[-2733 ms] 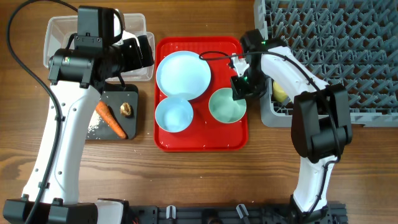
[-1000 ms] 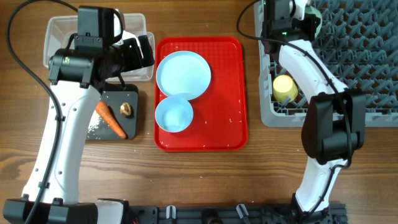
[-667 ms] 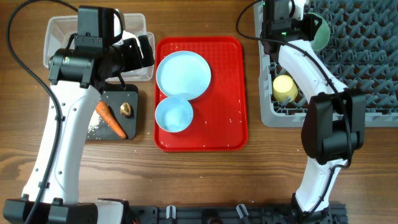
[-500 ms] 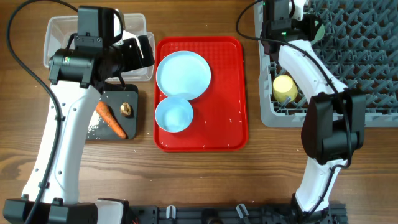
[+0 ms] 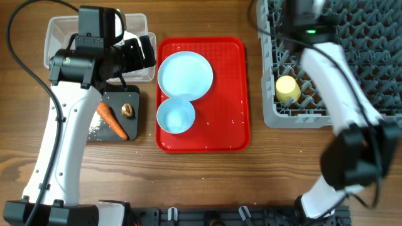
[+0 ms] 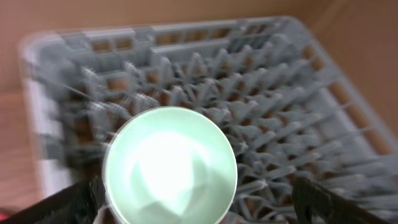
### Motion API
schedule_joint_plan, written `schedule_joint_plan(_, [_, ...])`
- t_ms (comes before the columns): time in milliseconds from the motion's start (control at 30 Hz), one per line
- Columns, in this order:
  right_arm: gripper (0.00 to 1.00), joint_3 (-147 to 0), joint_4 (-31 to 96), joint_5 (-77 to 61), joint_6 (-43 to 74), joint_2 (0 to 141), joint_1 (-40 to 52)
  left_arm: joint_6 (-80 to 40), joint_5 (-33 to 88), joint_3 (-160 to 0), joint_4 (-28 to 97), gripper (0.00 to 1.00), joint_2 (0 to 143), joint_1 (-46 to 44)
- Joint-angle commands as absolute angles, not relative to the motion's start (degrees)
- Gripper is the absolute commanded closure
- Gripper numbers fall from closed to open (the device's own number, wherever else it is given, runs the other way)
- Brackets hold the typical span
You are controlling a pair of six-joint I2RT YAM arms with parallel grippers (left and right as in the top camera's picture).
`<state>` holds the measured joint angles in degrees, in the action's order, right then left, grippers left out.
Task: Sort waste into correct bins and load items into the dishwasher rack
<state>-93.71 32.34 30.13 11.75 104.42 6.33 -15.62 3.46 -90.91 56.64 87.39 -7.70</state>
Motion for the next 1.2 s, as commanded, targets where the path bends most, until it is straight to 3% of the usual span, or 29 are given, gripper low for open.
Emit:
schedule_joint_plan(0, [0.11, -94.04, 38.00, 6.90, 23.79, 103.15, -1.17, -15.90, 3.14, -90.61, 56.64, 0.00, 87.88, -7.44])
schedule_joint_plan(67, [0.29, -94.04, 41.54, 0.56, 25.56, 104.73, -5.23, -15.90, 3.14, -90.61, 56.64, 0.00, 87.88, -7.44])
schedule_joint_plan(100, [0.31, -94.04, 42.83, -0.91, 25.67, 105.65, -6.76, -15.90, 3.14, -90.61, 56.64, 0.00, 87.88, -7.44])
schedule_joint_plan(467, [0.34, -94.02, 43.86, -4.75, 25.71, 113.32, -8.05, -15.90, 3.14, -90.61, 56.64, 0.00, 87.88, -7.44])
schedule_joint_plan(533, [0.54, -94.02, 43.70, -4.75, 25.63, 114.04, -8.05, -15.90, 3.14, -90.61, 56.64, 0.00, 87.88, -7.44])
schedule_joint_plan(567, [0.76, -94.02, 43.57, -4.71, 25.47, 114.06, -8.05, -15.90, 3.14, -90.61, 56.64, 0.00, 87.88, -7.44])
schedule_joint_plan(633, [0.96, -94.04, 42.70, -3.86, 25.21, 113.97, -8.08, -15.90, 3.14, -90.61, 56.64, 0.00, 87.88, -7.44])
schedule_joint_plan(933, [0.96, -94.19, 36.88, 0.23, 18.72, 107.15, -8.12, -15.90, 3.14, -90.61, 56.64, 0.00, 87.88, -7.44])
schedule_joint_plan(1067, [0.94, -94.17, 37.36, -4.80, 14.17, 106.63, -8.10, -15.90, 3.14, -90.61, 56.64, 0.00, 87.88, -7.44])
schedule_joint_plan(1100, [0.83, -94.17, 37.56, -8.32, 12.73, 106.63, -8.10, -15.88, 3.14, -90.61, 56.64, 0.00, 87.88, -7.44])
schedule_joint_plan(1167, [0.49, -94.15, 39.27, -11.62, 14.00, 106.65, -8.12, -15.90, 3.14, -90.61, 56.64, 0.00, 87.88, -7.44])
